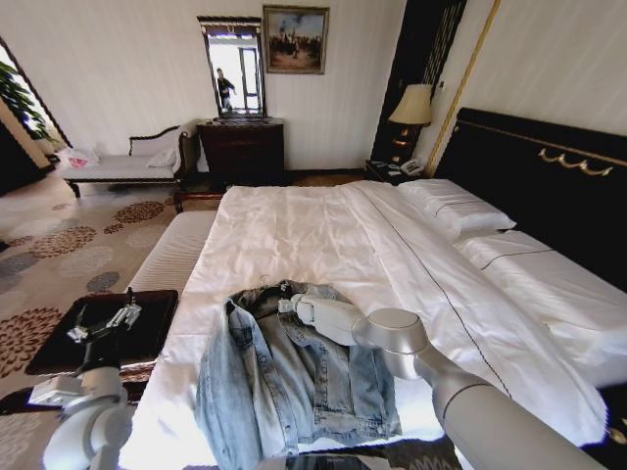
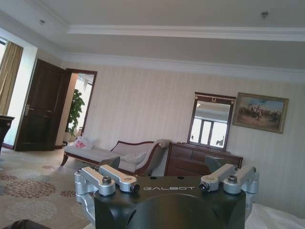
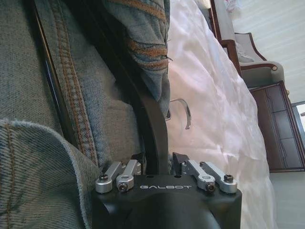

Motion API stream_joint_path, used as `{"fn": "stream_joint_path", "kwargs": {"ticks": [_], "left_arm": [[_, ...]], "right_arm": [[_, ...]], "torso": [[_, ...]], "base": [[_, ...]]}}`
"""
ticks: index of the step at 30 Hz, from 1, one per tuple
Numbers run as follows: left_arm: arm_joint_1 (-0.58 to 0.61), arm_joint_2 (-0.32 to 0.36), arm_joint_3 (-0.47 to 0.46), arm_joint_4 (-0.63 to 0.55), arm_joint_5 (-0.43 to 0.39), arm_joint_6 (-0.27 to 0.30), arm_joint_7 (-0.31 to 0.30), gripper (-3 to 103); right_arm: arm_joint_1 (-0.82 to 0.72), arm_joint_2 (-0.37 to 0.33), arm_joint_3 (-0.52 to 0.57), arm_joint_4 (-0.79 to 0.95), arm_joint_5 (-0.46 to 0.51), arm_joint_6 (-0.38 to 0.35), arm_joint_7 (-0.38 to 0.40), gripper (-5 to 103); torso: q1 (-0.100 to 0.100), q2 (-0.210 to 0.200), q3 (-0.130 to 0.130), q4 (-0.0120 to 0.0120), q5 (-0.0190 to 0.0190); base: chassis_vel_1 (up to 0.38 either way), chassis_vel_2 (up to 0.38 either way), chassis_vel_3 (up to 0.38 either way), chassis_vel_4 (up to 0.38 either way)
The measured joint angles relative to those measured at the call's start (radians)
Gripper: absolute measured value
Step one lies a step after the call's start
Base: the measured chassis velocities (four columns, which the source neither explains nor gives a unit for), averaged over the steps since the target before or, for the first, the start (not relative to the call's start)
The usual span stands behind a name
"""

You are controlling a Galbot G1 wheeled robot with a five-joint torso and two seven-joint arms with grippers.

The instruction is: Pick up the clothes from the bed and hang them on the clothes hanger.

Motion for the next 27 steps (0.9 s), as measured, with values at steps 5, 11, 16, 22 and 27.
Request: {"fn": "stream_joint_path", "kwargs": {"ticks": [5,11,16,22,27], "left_arm": [[-0.007,0.003,0.006,0.004,0.001,0.004,0.000,100],[-0.012,0.003,0.013,0.008,0.005,0.006,0.000,100],[-0.011,0.005,0.011,0.008,0.006,0.007,0.000,100],[-0.006,0.008,0.004,0.005,0.005,0.007,0.000,100],[-0.005,0.009,0.001,0.002,0.004,0.008,0.000,100]], "right_arm": [[0.002,0.000,-0.005,-0.010,0.002,-0.008,-0.009,18],[0.004,0.000,0.001,-0.016,-0.003,-0.013,-0.008,14],[0.002,0.000,0.044,-0.016,-0.077,-0.011,0.049,14],[0.000,0.000,0.141,0.003,-0.205,-0.003,0.156,14],[-0.003,0.000,0.215,0.018,-0.289,-0.002,0.238,14]], "torso": [[0.000,0.000,0.000,0.0000,0.0000],[0.000,0.000,0.000,0.0000,0.0001],[0.000,0.000,0.000,-0.0002,0.0000],[0.000,0.000,0.000,-0.0002,-0.0001],[0.000,0.000,0.000,-0.0001,-0.0001]], "base": [[0.000,0.000,0.000,0.000],[0.000,0.000,0.000,0.000],[0.000,0.000,0.000,0.000],[0.000,0.000,0.000,0.000],[0.000,0.000,0.000,0.000]]}}
